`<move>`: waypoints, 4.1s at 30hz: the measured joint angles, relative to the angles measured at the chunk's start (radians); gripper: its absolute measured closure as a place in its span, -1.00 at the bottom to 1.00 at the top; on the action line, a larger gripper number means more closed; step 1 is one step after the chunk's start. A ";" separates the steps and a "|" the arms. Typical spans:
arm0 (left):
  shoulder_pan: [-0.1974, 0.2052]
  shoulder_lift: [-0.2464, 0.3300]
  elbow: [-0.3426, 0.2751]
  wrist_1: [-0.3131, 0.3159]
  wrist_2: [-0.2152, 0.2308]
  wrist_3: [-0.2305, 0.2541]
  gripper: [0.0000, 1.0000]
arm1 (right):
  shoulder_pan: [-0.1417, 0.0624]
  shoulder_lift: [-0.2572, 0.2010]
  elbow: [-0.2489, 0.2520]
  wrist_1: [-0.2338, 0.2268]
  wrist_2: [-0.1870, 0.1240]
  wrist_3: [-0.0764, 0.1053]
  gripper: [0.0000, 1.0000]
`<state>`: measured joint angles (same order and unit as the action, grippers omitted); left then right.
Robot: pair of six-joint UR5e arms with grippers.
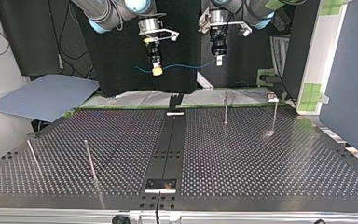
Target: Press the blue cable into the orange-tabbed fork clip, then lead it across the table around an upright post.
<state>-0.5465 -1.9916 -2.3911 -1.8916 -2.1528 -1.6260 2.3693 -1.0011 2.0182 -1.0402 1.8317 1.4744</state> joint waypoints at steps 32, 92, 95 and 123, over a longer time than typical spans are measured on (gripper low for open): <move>0.000 0.001 0.000 0.002 0.000 0.001 1.00 | 0.014 0.048 0.006 0.035 0.003 -0.006 1.00; 0.081 0.196 -0.129 -0.221 0.136 -0.145 1.00 | 0.113 -0.002 0.035 0.180 0.132 0.150 1.00; 0.087 0.204 -0.132 -0.199 0.140 -0.156 1.00 | 0.110 -0.030 0.020 0.190 0.134 0.178 1.00; 0.211 0.056 -0.130 0.020 0.213 -0.126 1.00 | 0.069 0.090 -0.128 0.115 0.067 0.215 1.00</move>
<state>-0.3354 -1.9354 -2.5215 -1.8721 -1.9399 -1.7518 2.4378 -0.9115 1.8906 -0.9253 1.8985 1.6899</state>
